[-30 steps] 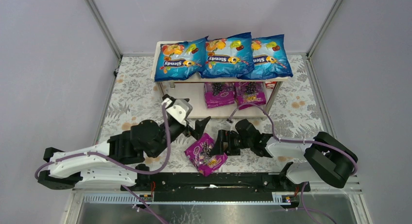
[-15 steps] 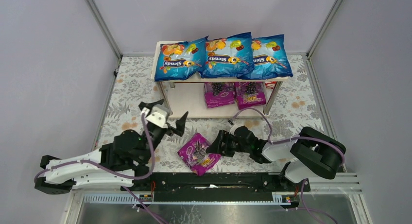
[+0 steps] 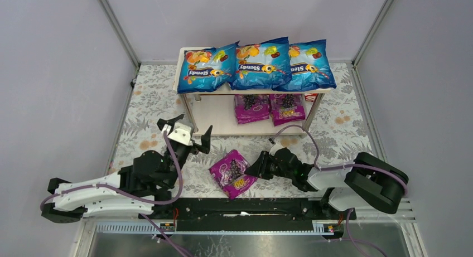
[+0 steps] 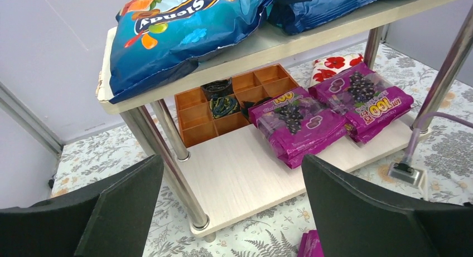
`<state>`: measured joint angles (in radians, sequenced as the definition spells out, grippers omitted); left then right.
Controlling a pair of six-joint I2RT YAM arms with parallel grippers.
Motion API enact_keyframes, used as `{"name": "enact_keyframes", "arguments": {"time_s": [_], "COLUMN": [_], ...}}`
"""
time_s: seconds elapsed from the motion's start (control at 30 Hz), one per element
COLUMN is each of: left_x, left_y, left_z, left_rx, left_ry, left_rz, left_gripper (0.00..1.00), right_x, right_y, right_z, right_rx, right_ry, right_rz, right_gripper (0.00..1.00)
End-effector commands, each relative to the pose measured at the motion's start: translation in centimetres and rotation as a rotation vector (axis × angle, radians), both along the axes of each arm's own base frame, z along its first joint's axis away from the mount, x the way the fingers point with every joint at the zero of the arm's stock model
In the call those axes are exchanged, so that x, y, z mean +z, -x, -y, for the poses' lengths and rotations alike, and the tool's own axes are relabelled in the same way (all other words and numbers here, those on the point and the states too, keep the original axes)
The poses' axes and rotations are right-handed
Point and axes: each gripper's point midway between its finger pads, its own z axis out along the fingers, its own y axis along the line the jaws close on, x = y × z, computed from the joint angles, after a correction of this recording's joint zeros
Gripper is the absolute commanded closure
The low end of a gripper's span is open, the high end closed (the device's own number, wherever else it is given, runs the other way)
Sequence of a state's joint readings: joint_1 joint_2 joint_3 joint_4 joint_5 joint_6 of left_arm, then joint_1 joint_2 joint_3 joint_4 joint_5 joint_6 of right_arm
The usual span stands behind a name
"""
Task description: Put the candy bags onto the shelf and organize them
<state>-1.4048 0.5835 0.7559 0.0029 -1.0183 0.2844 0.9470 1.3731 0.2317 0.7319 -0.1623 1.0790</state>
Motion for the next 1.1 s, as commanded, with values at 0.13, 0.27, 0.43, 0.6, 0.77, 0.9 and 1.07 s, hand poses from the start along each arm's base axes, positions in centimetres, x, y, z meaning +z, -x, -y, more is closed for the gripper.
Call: {"name": "enact_keyframes", "arguments": {"time_s": [0.13, 0.27, 0.43, 0.6, 0.77, 0.9, 1.07], "left_x": [0.6, 0.7, 0.7, 0.7, 1.0, 1.4, 1.6], "left_y": [-0.4, -0.4, -0.5, -0.5, -0.5, -0.4, -0.3], "left_z": [-0.9, -1.1, -1.3, -1.3, -1.8, -2.5, -3.1], "left_rx": [0.053, 0.059, 0.064, 0.065, 0.072, 0.076, 0.077], "left_ry": [0.045, 0.055, 0.061, 0.063, 0.082, 0.122, 0.154], "left_rz": [0.008, 0.005, 0.003, -0.001, -0.004, -0.006, -0.009], "left_gripper": [0.02, 0.02, 0.02, 0.02, 0.01, 0.02, 0.02], "right_x": [3.4, 4.7, 6.3, 8.5, 10.8, 12.4, 15.5], "right_y": [-1.0, -0.9, -0.7, 0.0, 0.8, -0.5, -2.2], "right_z": [0.0, -0.2, -1.1, -2.9, -5.0, -5.4, -5.6], "right_rx": [-0.062, -0.048, 0.025, 0.116, 0.179, 0.12, 0.05], "right_ry": [-0.093, -0.116, -0.134, -0.176, -0.204, -0.218, -0.252], "right_rz": [0.074, 0.094, 0.151, 0.222, 0.297, 0.343, 0.432], "right_gripper": [0.81, 0.88, 0.93, 1.0, 1.0, 1.0, 1.0]}}
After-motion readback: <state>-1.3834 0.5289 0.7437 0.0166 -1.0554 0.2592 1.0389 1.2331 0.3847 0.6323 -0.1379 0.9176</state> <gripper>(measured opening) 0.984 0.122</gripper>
